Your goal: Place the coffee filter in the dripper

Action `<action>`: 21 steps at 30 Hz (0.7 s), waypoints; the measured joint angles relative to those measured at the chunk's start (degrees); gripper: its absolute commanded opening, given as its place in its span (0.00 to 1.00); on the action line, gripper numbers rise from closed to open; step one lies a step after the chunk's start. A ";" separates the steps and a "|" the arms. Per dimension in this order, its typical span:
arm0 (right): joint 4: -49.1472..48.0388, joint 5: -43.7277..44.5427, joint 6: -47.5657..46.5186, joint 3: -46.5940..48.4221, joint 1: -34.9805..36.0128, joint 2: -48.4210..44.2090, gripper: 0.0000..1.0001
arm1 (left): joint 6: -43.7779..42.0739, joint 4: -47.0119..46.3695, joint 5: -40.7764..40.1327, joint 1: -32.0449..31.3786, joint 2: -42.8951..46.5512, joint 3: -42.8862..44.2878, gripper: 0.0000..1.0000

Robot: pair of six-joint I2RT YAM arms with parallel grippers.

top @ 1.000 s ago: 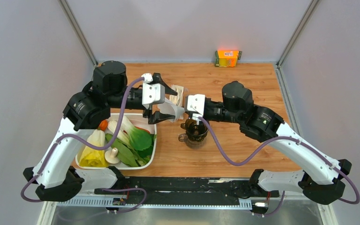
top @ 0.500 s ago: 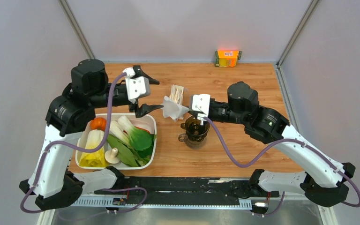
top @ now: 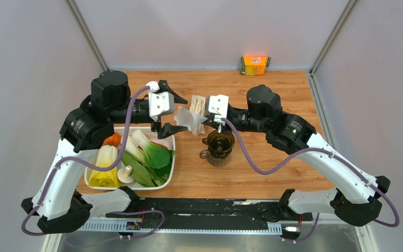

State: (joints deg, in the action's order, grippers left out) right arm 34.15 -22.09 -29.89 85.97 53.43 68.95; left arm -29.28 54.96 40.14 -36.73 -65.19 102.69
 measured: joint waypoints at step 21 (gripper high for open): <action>1.01 -3.17 1.49 0.02 -2.64 0.22 0.00 | -1.03 -0.87 -4.52 -4.55 1.77 -5.33 0.83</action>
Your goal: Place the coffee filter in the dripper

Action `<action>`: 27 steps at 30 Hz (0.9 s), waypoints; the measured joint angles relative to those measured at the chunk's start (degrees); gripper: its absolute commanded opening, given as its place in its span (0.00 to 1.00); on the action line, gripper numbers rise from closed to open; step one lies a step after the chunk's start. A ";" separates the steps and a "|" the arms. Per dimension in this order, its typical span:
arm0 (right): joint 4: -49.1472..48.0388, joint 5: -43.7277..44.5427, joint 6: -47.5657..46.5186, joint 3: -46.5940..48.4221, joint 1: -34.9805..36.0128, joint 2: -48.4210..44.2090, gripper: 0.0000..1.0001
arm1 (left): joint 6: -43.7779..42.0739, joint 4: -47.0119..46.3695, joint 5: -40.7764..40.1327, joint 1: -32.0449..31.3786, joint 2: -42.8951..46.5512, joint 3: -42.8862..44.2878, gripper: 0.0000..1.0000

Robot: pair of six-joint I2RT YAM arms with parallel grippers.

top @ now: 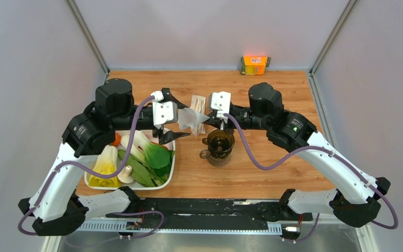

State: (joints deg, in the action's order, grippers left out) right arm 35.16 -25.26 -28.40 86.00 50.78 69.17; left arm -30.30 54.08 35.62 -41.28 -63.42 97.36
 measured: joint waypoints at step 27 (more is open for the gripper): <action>0.59 -5.29 1.64 0.74 0.00 1.07 0.04 | 13.25 -19.41 5.84 -0.37 1.62 -8.09 0.15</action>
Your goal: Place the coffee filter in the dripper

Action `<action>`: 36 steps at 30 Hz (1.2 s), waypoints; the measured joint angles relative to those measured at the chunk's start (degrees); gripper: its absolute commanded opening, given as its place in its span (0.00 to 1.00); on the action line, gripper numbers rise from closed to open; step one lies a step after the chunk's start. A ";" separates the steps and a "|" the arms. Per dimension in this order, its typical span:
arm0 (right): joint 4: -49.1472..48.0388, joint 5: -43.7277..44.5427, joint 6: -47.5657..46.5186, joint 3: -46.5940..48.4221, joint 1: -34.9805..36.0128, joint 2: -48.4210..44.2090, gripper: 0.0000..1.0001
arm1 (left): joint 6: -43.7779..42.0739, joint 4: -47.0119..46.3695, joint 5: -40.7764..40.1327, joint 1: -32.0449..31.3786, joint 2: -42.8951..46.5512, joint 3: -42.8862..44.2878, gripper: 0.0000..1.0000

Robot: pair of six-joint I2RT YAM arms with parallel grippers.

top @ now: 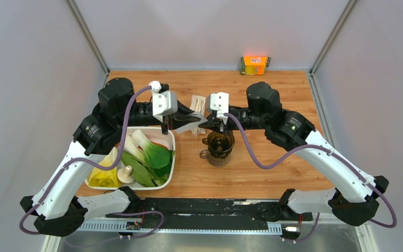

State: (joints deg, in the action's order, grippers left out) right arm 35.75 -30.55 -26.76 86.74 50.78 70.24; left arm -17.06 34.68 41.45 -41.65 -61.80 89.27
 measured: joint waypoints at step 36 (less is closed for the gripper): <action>-2.34 -10.67 11.13 1.84 -12.68 0.00 0.00 | 27.63 -12.17 11.10 24.55 6.51 -7.10 0.72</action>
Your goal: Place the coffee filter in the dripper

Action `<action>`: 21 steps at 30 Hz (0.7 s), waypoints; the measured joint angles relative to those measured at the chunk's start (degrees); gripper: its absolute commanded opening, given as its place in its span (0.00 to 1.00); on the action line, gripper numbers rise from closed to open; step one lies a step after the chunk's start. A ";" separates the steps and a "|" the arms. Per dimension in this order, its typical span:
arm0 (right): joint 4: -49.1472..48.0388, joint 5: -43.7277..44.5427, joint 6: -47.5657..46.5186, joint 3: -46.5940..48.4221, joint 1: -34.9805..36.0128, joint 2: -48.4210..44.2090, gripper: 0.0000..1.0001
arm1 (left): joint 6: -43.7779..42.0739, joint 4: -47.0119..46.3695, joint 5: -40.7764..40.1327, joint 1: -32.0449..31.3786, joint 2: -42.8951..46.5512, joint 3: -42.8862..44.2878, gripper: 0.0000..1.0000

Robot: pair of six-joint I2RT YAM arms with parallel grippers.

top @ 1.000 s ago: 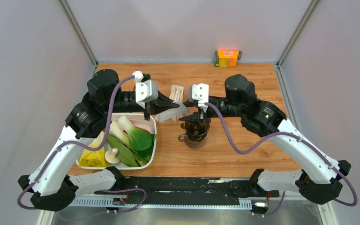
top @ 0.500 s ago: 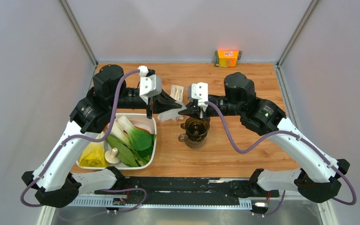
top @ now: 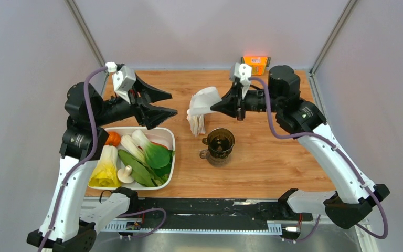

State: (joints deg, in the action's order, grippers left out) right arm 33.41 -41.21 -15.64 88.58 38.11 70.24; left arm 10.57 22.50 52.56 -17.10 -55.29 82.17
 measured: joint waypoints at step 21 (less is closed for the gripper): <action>-32.20 -10.08 38.10 -8.04 -6.38 0.57 0.00 | 38.16 -47.36 -5.16 -7.52 6.08 -31.21 0.73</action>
State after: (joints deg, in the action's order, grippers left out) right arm 1.21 -51.29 22.46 80.53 31.73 70.81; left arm 48.73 -24.86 47.40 -24.62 -49.21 50.96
